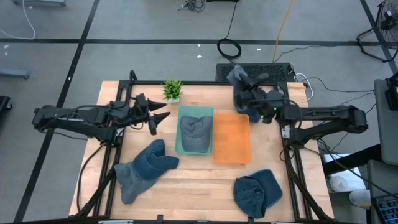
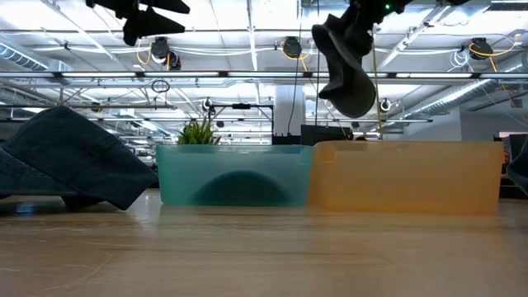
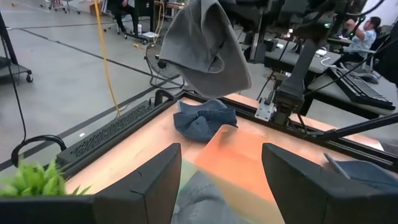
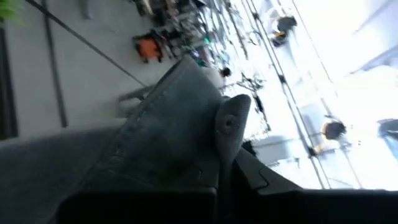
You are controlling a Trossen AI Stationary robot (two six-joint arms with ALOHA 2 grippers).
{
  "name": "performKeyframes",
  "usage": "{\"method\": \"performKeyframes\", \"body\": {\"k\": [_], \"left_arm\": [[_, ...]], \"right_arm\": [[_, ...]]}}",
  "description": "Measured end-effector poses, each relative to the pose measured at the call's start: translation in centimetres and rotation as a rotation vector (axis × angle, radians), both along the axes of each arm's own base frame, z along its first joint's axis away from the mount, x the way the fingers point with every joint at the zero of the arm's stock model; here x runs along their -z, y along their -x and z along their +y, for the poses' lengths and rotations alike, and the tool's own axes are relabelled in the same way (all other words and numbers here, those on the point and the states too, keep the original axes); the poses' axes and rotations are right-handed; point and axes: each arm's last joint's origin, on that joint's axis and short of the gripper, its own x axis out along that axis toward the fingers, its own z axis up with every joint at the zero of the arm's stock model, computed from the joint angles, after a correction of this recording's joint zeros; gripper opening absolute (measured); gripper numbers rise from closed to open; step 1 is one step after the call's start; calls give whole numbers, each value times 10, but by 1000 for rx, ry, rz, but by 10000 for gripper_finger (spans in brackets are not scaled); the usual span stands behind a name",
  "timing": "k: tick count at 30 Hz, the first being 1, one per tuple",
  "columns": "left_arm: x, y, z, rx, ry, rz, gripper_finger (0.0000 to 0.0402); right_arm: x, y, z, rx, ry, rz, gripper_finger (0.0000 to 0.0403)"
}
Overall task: Pick & Place hat
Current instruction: Put the top gray cap into the green bin
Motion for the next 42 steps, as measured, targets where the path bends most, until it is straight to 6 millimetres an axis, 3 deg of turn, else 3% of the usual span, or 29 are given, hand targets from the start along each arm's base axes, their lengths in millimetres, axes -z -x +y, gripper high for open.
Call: {"method": "performKeyframes", "body": {"k": [8, 19, 25, 34, 42], "left_arm": [[7, -31, -1, -1, -15, -37, 230], [22, -59, -1, 0, -21, -42, 230], [26, -73, -1, 3, -57, -83, 230], [22, -80, -2, 0, -59, -184, 230], [22, -81, -1, -9, 1, -214, 230]], "right_arm": [[-1, -34, 17, 95, 6, -12, 0], [-37, -67, 21, -22, -44, -254, 0], [-46, -83, 25, -84, -59, -308, 0], [-42, -105, 25, -119, -52, -323, 0], [-43, -107, 27, -235, -96, -410, 0]]}}
